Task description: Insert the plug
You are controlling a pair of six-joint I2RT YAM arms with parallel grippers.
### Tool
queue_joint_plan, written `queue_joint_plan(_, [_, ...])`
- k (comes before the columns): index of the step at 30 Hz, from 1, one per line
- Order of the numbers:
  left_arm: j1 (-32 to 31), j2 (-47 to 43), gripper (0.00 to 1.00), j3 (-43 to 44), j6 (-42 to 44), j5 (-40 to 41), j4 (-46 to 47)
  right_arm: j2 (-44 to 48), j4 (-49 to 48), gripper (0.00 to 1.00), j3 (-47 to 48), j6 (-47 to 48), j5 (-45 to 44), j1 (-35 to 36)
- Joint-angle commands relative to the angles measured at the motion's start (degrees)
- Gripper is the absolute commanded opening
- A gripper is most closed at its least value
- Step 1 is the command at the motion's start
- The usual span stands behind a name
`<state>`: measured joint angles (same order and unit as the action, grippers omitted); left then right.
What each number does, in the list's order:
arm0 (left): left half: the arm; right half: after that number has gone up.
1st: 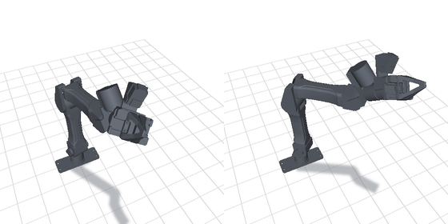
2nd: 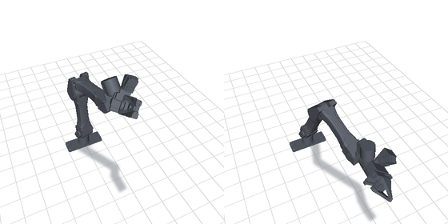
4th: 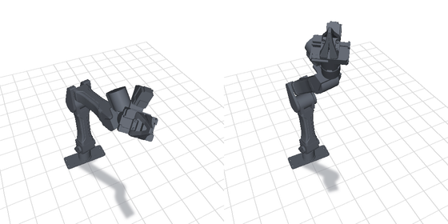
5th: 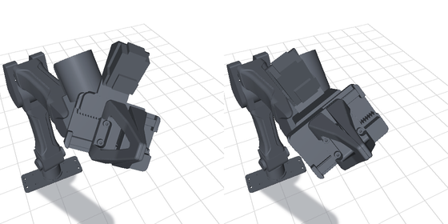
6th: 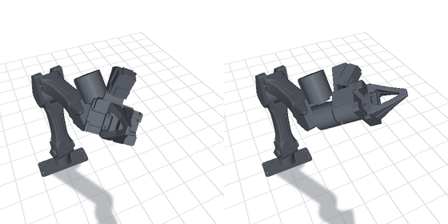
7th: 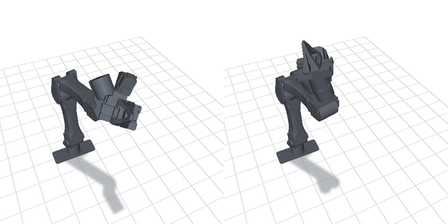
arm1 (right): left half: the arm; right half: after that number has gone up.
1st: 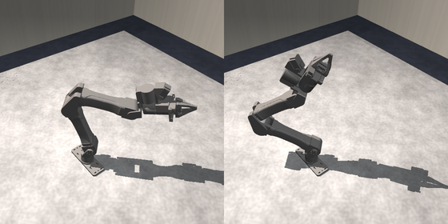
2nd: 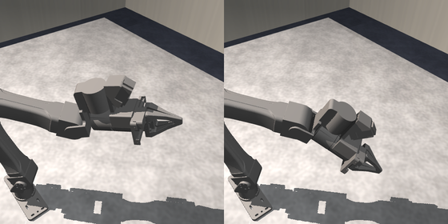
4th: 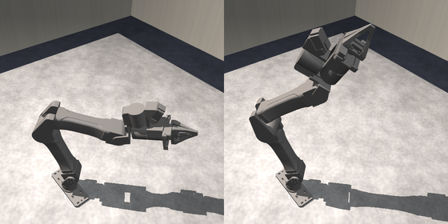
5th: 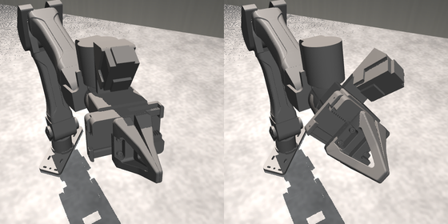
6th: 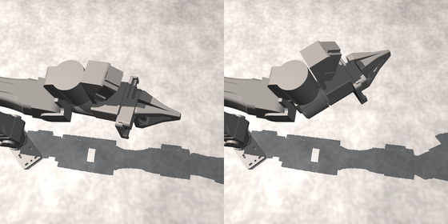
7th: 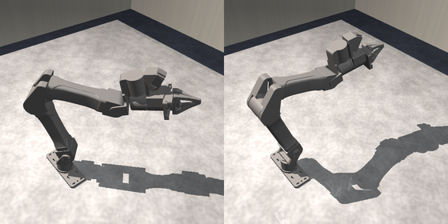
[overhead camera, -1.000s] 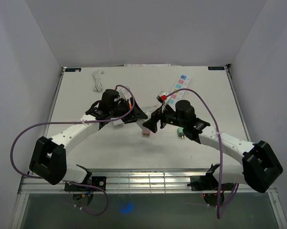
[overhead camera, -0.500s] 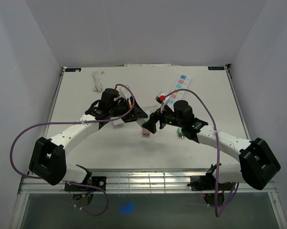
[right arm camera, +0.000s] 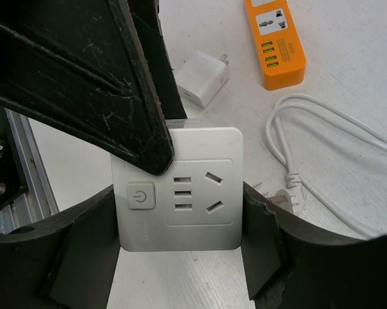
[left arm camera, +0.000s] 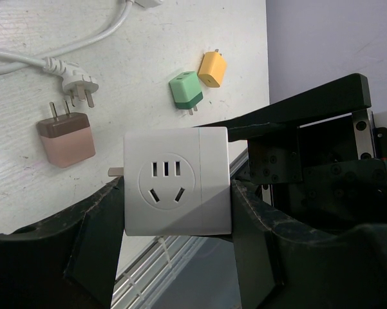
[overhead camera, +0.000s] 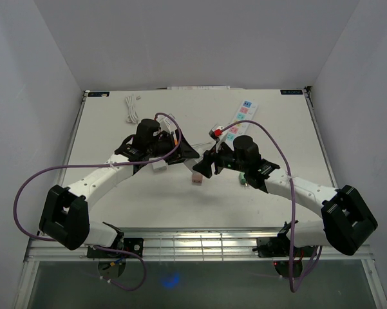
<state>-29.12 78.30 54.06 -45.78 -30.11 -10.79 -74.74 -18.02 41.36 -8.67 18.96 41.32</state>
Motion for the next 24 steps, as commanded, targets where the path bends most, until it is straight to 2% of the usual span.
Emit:
queue_joint_plan(1, [0.12,-3.51,0.02,1.66,0.43,-1.62,2.44,0.38,-0.70,0.55,-0.32,-0.30,-2.09,-0.36])
queue_joint_plan(4, [0.12,-3.77,0.08,1.92,0.78,-1.27,2.17,0.56,-0.70,0.51,-0.49,-0.21,-2.17,-0.36])
queue_joint_plan(6, [0.21,-3.95,0.19,2.36,1.22,-0.83,1.65,0.65,-0.70,0.44,-0.50,-0.21,-2.17,-0.36])
queue_joint_plan(7, [0.21,-3.95,0.19,2.45,1.22,-0.66,1.47,0.65,-0.70,0.42,-0.50,-0.21,-2.17,-0.36])
queue_joint_plan(11, [1.00,-3.25,0.50,3.85,2.53,-1.00,-0.02,0.74,-0.70,0.40,-0.32,-0.39,-2.17,-0.63])
queue_joint_plan(12, [2.13,-3.07,0.66,4.12,2.80,-1.27,-0.55,0.74,-0.70,0.40,-0.32,-0.47,-2.17,-0.80])
queue_joint_plan(15, [5.46,-2.89,0.90,4.30,2.71,-3.20,-0.82,0.12,-0.70,0.36,-0.23,-0.73,-2.17,-1.59])
queue_joint_plan(18, [9.33,-2.72,0.98,4.38,2.10,-6.62,0.06,-0.58,-0.79,0.32,0.12,-1.00,-2.00,-2.56])
queue_joint_plan(24, [16.10,-0.44,0.98,6.84,1.75,-6.72,-1.43,-1.90,-0.09,0.26,2.05,-1.00,-3.57,-4.32])
